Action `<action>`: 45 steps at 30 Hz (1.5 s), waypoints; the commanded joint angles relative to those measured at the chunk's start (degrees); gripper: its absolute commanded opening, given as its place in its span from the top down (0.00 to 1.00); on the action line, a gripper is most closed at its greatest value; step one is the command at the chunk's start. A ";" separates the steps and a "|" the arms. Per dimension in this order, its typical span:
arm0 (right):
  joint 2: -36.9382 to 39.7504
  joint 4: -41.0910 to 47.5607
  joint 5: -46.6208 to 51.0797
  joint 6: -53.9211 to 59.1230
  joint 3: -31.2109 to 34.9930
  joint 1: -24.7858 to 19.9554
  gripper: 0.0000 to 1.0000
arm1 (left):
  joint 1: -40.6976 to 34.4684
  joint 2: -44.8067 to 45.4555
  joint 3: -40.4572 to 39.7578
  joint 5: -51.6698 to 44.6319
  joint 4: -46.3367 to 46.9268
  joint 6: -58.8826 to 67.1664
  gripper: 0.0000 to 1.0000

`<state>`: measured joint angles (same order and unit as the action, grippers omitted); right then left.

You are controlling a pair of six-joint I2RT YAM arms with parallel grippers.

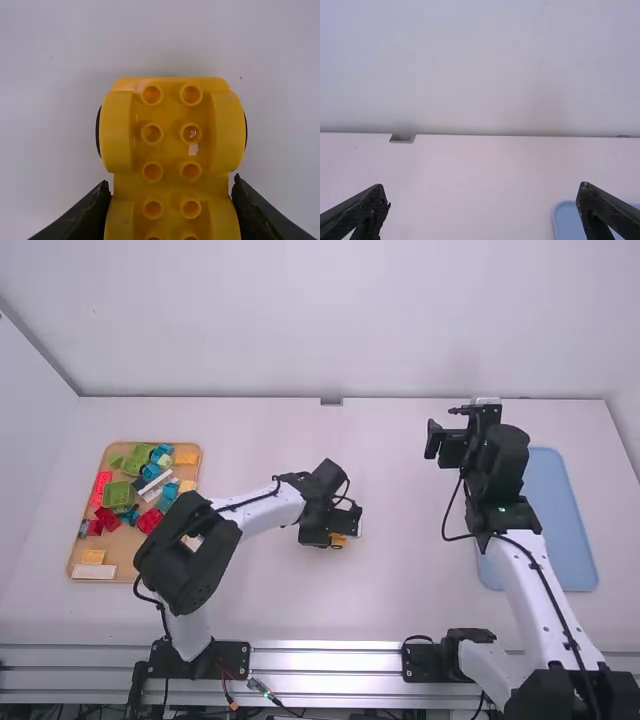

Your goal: Assemble lego blocks to make yellow taxi

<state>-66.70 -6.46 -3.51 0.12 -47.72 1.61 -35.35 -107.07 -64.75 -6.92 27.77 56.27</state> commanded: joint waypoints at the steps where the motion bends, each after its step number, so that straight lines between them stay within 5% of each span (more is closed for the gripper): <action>1: -0.48 -0.11 0.13 -0.26 -2.12 0.33 0.01 | 0.87 -1.16 0.44 -2.45 -0.46 0.61 0.93; 6: -0.48 -0.15 0.13 -0.31 -2.12 0.20 0.01 | 0.66 -2.69 0.44 -2.03 -0.74 0.57 0.89; 9: -0.48 -0.17 0.13 -0.31 -2.12 0.26 0.01 | 0.52 -2.71 0.44 -0.48 -0.44 0.59 0.71; 10: -0.48 -0.20 0.15 -0.31 -2.12 0.26 0.01 | 0.55 -2.71 0.44 -0.50 -0.42 0.61 0.58; 11: -0.48 -0.17 0.15 -0.31 -2.12 0.26 0.01 | 0.55 -2.71 0.44 -0.50 -0.44 0.59 0.55; 13: -0.48 -0.17 0.15 -0.22 -2.12 0.26 0.01 | 0.52 -2.71 0.42 0.57 -0.48 0.59 0.16; 16: -0.48 -0.22 0.15 -0.09 -2.12 0.26 0.01 | 0.61 -2.71 -0.02 2.40 -1.07 0.52 0.01; 25: -0.48 -0.59 0.13 -0.11 -2.12 0.26 0.01 | 6.71 2.93 -9.62 7.69 12.11 -5.09 0.01; 45: -0.48 -2.47 0.13 -0.13 -2.12 0.26 0.01 | 52.78 5.92 -17.46 12.37 17.03 -76.70 0.01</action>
<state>-66.70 -8.62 -3.60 0.34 -47.72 1.61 13.56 -102.13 -81.08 5.02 43.66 -4.78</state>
